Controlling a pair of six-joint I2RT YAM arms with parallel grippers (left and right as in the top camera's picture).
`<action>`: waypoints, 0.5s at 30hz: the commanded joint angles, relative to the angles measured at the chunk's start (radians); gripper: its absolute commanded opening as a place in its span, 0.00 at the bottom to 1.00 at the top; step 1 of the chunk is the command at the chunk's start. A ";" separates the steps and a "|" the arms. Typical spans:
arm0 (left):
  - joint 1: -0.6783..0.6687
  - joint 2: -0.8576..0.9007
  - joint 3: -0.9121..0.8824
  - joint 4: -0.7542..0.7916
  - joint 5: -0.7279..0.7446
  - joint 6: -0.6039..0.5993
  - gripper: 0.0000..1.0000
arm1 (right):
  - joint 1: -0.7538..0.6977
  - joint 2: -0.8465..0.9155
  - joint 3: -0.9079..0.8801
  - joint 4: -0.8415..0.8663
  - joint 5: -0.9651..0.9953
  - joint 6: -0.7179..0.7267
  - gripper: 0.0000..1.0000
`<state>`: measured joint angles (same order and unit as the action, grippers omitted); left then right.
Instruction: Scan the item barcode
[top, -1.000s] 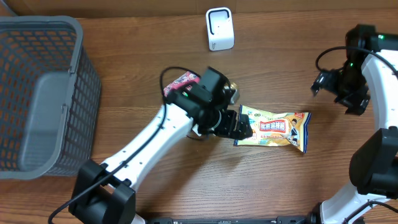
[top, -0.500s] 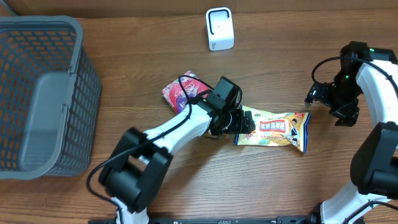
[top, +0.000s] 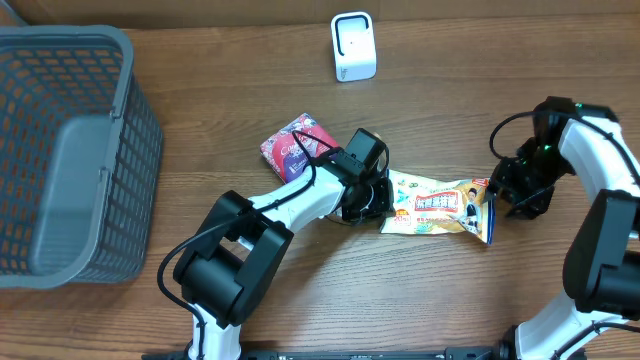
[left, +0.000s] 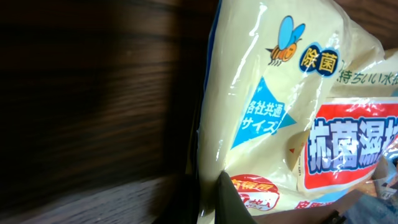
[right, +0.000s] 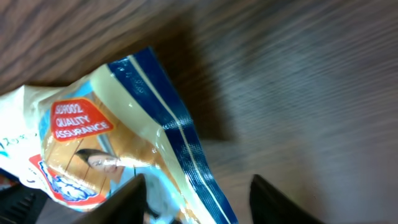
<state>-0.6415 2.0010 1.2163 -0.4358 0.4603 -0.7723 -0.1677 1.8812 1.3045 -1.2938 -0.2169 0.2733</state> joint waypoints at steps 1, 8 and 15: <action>0.039 0.032 -0.008 -0.034 -0.045 -0.061 0.04 | 0.030 -0.007 -0.017 0.032 -0.059 -0.019 0.43; 0.120 0.032 -0.008 -0.083 -0.051 -0.077 0.04 | 0.085 -0.009 0.085 0.028 -0.103 -0.016 0.39; 0.144 0.032 -0.008 -0.087 -0.057 -0.079 0.04 | 0.212 -0.009 0.154 0.054 -0.141 -0.018 0.04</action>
<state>-0.5095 2.0010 1.2175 -0.5121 0.4866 -0.8295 -0.0154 1.8816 1.4322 -1.2602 -0.3168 0.2615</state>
